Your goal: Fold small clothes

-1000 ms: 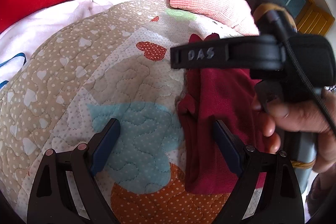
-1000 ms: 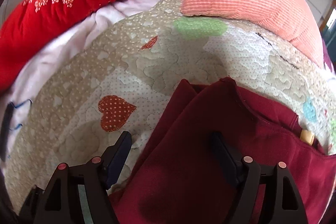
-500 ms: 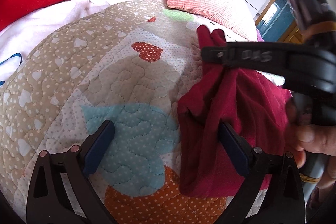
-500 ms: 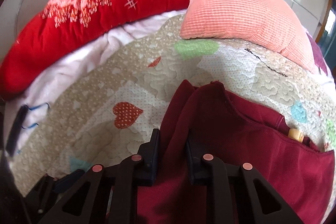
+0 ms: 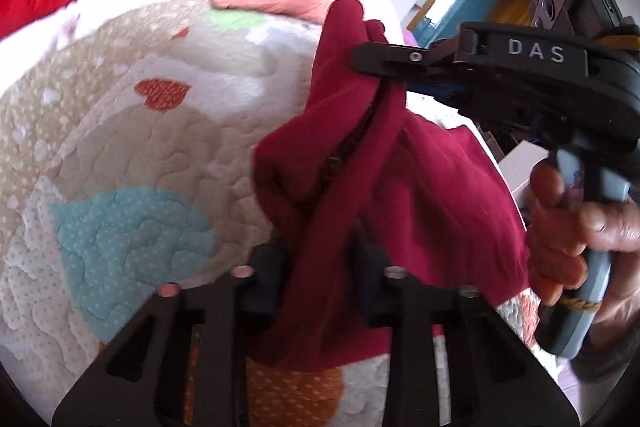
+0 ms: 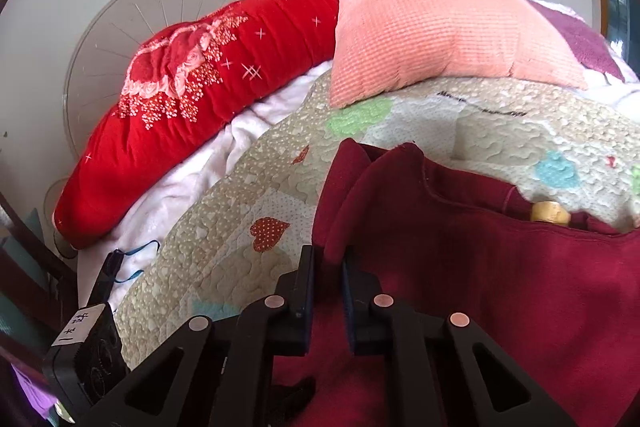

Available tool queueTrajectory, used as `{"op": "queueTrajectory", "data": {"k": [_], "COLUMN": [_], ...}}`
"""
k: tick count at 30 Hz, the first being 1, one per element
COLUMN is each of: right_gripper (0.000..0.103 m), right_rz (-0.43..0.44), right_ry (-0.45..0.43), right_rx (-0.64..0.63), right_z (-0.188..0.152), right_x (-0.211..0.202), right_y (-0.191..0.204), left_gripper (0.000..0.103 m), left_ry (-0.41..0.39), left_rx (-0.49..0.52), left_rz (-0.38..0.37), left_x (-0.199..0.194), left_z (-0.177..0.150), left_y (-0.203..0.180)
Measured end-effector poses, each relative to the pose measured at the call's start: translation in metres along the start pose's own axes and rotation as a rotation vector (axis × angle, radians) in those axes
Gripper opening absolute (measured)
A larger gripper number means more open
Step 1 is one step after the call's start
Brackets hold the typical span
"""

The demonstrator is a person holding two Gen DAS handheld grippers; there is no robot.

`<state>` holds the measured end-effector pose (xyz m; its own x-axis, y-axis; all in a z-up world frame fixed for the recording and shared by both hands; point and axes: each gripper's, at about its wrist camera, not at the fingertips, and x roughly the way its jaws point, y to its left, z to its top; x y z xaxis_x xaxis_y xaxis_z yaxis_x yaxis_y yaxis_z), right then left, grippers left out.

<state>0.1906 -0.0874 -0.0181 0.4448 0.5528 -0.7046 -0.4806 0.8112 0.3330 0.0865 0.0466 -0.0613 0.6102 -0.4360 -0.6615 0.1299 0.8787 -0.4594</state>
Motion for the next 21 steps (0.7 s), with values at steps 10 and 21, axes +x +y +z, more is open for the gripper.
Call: {"op": "queueTrajectory", "data": {"k": [10,21], "right_gripper": [0.009,0.011], "right_rz": [-0.062,-0.106], "right_ry": [-0.148,-0.137], "right_rx": [-0.008,0.374], "right_z": [-0.011,-0.093], "right_x": [-0.128,-0.146], "right_y": [-0.05,-0.208], "left_gripper": [0.019,0.019], "left_ry": [-0.027,0.178], "left_rx": [0.095,0.244], "left_rz": [-0.19,-0.153], "left_x": [-0.031,0.072], "left_z": [0.01,-0.027], "left_y": [-0.105,-0.201]}}
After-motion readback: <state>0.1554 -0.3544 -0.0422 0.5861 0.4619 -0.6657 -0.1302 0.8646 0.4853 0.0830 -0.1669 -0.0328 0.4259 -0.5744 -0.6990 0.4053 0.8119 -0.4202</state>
